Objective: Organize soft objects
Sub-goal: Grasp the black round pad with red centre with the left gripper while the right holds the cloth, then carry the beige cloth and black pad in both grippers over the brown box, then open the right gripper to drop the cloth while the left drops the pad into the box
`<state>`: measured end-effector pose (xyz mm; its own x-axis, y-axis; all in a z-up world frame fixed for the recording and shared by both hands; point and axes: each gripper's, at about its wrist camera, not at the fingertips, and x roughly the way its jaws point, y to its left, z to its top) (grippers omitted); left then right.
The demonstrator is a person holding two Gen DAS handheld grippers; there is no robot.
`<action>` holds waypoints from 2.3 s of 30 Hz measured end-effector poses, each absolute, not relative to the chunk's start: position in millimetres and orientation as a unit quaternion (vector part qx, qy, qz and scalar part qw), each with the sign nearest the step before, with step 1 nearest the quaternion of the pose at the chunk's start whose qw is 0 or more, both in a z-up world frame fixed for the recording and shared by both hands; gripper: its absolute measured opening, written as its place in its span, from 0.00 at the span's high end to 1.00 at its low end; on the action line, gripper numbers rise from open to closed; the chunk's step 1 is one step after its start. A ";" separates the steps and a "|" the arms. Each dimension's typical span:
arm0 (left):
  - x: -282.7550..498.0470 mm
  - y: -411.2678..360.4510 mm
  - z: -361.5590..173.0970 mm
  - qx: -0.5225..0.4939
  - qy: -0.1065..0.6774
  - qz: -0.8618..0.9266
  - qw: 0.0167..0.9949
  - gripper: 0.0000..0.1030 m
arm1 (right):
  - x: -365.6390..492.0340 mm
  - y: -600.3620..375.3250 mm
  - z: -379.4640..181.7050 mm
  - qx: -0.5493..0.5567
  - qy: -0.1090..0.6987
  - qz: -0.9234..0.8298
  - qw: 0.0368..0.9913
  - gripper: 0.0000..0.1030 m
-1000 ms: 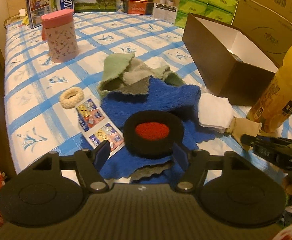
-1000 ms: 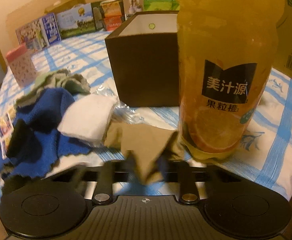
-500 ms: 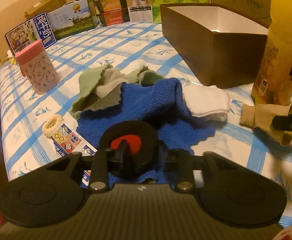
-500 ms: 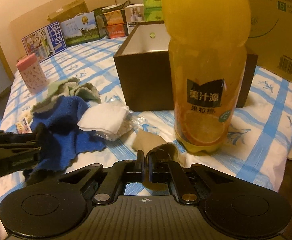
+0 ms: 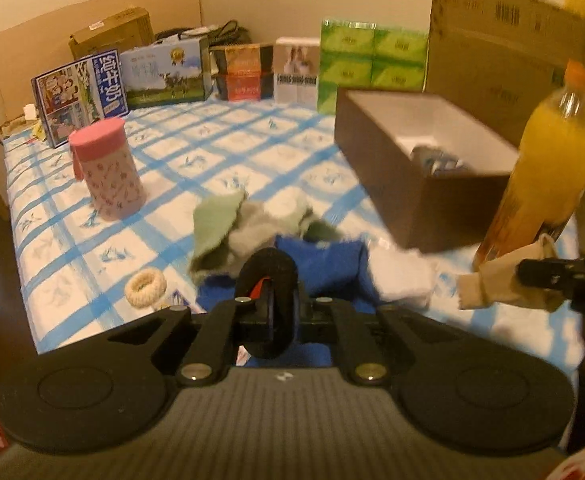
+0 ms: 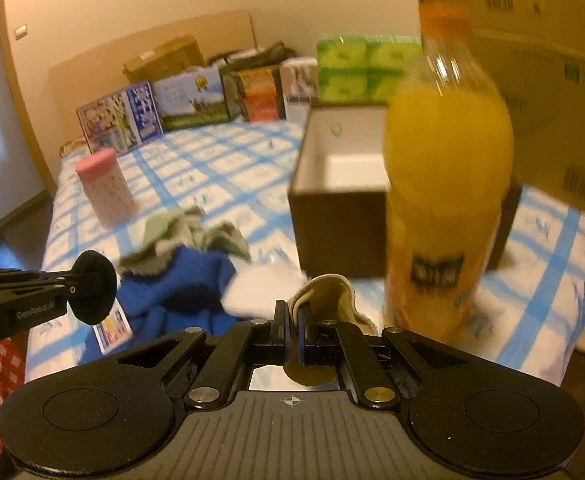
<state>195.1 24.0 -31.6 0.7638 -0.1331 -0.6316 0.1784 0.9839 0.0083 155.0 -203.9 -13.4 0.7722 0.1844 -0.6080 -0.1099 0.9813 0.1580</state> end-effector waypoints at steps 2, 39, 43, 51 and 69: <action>198.8 25.8 -20.2 0.021 0.327 -0.101 0.939 0.92 | 158.0 -196.0 -2.7 0.046 0.312 0.076 0.946 0.96; 489.4 -85.8 -9.7 -0.073 0.336 -0.352 0.871 0.92 | 401.7 -220.5 4.5 0.082 0.265 -0.206 0.939 0.88; 498.0 -96.8 -22.1 -0.076 0.351 -0.363 0.860 0.91 | 400.2 -225.3 -3.0 0.094 0.272 -0.209 0.935 0.77; 499.9 -89.1 -29.2 -0.088 0.367 -0.350 0.857 0.77 | 394.3 -222.1 -5.1 0.106 0.278 -0.193 0.935 0.60; 430.9 -4.6 8.0 -0.101 0.359 -0.268 0.888 0.76 | 344.5 -173.3 21.6 0.096 0.279 -0.106 0.950 0.57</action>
<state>430.9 -4.6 8.0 0.5986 -0.5484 -0.5839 0.4028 0.8361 -0.3723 344.5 -173.3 21.6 0.8220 -0.1472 -0.5501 0.2543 0.9592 0.1233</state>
